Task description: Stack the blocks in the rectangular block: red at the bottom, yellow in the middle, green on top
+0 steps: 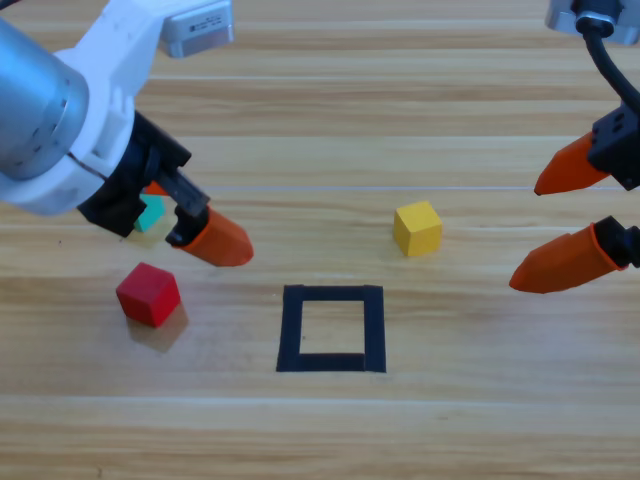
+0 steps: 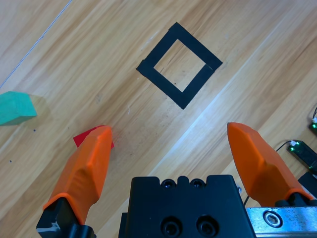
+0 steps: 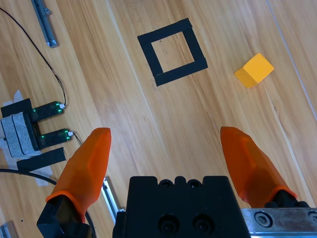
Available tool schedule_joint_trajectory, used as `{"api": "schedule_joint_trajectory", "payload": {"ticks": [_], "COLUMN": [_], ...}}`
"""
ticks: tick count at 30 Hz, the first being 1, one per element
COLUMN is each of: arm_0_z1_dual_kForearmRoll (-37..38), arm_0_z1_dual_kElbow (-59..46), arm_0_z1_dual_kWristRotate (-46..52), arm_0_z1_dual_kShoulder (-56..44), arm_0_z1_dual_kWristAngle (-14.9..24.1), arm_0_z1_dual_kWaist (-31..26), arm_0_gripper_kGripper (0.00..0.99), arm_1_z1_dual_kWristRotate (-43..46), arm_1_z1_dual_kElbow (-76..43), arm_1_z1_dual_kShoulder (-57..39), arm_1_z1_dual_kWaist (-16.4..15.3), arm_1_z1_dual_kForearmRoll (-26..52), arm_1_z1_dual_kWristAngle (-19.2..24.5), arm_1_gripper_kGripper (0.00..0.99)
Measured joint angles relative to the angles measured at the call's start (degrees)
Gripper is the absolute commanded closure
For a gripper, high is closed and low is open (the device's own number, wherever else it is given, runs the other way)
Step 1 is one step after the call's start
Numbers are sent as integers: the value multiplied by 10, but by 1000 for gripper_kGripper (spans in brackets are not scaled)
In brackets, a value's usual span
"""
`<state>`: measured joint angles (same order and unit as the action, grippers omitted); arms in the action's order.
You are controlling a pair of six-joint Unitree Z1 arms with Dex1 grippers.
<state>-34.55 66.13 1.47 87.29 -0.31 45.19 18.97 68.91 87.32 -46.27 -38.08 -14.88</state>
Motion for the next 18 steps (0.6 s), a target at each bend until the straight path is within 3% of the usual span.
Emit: {"api": "schedule_joint_trajectory", "payload": {"ticks": [7,11,18], "arm_0_z1_dual_kForearmRoll": [0,0,-1], "arm_0_z1_dual_kElbow": [-6,-13,-13], "arm_0_z1_dual_kWristRotate": [3,7,26], "arm_0_z1_dual_kShoulder": [0,0,0], "arm_0_z1_dual_kWristAngle": [9,16,41], "arm_0_z1_dual_kWaist": [0,0,0], "arm_0_gripper_kGripper": [0,0,0], "arm_1_z1_dual_kWristRotate": [-2,-57,-250], "arm_1_z1_dual_kElbow": [0,1,60], "arm_1_z1_dual_kShoulder": [0,8,103], "arm_1_z1_dual_kWaist": [0,0,-1], "arm_1_z1_dual_kForearmRoll": [0,1,25], "arm_1_z1_dual_kWristAngle": [4,30,228], "arm_1_gripper_kGripper": [19,19,19]}}
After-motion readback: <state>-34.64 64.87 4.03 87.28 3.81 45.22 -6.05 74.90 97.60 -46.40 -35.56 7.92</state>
